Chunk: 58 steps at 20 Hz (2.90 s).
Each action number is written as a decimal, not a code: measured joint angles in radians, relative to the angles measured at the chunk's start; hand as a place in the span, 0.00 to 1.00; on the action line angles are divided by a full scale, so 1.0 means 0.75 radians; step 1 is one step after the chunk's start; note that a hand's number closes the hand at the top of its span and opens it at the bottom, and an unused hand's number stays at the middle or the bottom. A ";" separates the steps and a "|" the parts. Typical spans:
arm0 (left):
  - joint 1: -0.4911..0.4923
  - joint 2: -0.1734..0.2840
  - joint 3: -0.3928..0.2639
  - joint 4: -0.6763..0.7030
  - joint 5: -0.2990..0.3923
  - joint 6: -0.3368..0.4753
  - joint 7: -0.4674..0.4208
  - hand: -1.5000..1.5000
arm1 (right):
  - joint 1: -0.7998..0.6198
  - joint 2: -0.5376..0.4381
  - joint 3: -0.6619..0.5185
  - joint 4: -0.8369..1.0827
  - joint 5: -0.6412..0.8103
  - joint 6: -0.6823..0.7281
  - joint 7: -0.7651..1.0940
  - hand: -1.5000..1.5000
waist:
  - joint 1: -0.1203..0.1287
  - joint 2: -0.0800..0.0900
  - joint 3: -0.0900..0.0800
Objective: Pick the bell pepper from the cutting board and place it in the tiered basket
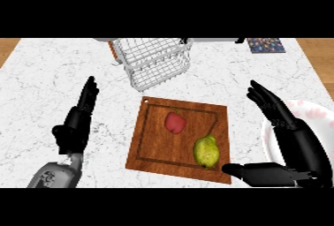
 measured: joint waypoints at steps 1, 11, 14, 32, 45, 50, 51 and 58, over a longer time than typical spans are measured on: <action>0.004 -0.002 -0.003 0.000 -0.003 0.003 0.002 0.50 | -0.005 -0.066 0.020 -0.020 0.054 0.016 0.057 0.00 | -0.001 -0.002 -0.002; -0.021 -0.019 -0.031 -0.002 -0.019 -0.004 0.021 0.50 | -0.303 -0.492 0.209 -0.212 0.464 0.311 0.788 0.00 | 0.049 0.000 -0.013; -0.043 -0.030 -0.049 -0.008 -0.031 -0.007 0.034 0.50 | -0.444 -0.477 0.288 -0.248 0.505 0.422 1.047 0.00 | 0.073 0.004 -0.012; -0.057 -0.057 -0.035 0.020 -0.051 -0.005 0.030 0.50 | -1.138 0.186 0.605 0.242 0.445 0.645 1.551 0.00 | 0.059 0.006 -0.002; 0.000 -0.058 -0.016 -0.011 -0.057 0.000 0.027 0.50 | -1.257 0.316 0.675 0.516 0.442 0.703 1.574 0.00 | 0.021 -0.002 0.003; -0.008 -0.070 -0.020 -0.021 -0.079 0.016 0.042 0.50 | -1.273 0.341 0.719 0.554 0.437 0.721 1.575 0.00 | 0.016 0.001 0.004; -0.016 -0.074 -0.015 -0.004 -0.078 0.013 0.036 0.50 | -1.288 0.345 0.721 0.556 0.432 0.729 1.571 0.00 | 0.015 0.003 0.004; -0.006 -0.077 -0.014 -0.028 -0.085 0.003 0.052 0.50 | -1.331 0.360 0.778 0.620 0.470 0.769 1.536 0.00 | 0.022 0.006 0.005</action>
